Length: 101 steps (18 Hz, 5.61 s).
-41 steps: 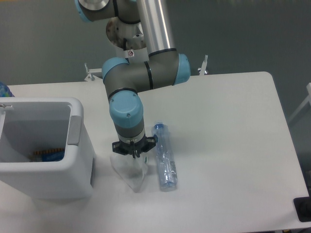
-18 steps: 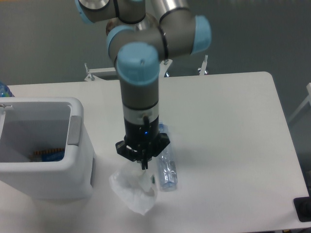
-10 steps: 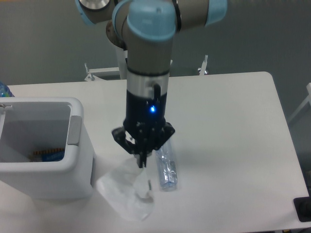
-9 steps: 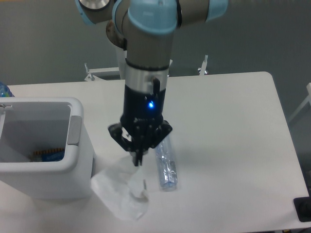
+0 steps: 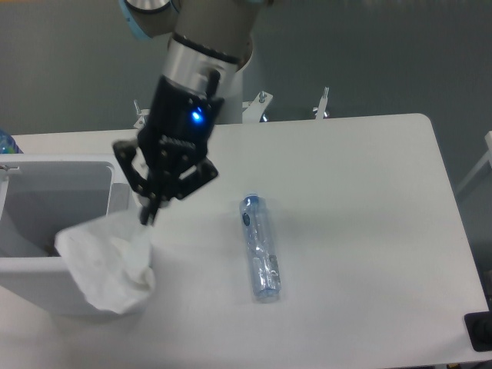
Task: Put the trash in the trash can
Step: 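Lift the tissue and carry it over the white trash bin, then open the gripper to drop the tissue into the bin, then move the open gripper over the clear water bottle, then lower the gripper around the bottle and close on it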
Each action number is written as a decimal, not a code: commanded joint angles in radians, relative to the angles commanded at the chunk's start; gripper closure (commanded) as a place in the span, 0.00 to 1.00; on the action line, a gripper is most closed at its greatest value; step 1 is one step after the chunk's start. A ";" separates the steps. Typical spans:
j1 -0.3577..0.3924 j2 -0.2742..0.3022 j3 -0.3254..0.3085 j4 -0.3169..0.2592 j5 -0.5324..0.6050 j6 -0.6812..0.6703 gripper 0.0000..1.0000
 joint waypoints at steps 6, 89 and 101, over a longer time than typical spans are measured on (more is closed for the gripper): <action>-0.064 0.035 -0.071 0.005 0.003 0.011 0.95; 0.078 -0.485 -0.163 0.170 0.617 0.393 0.00; 0.071 -0.497 -0.160 0.170 0.624 0.393 0.34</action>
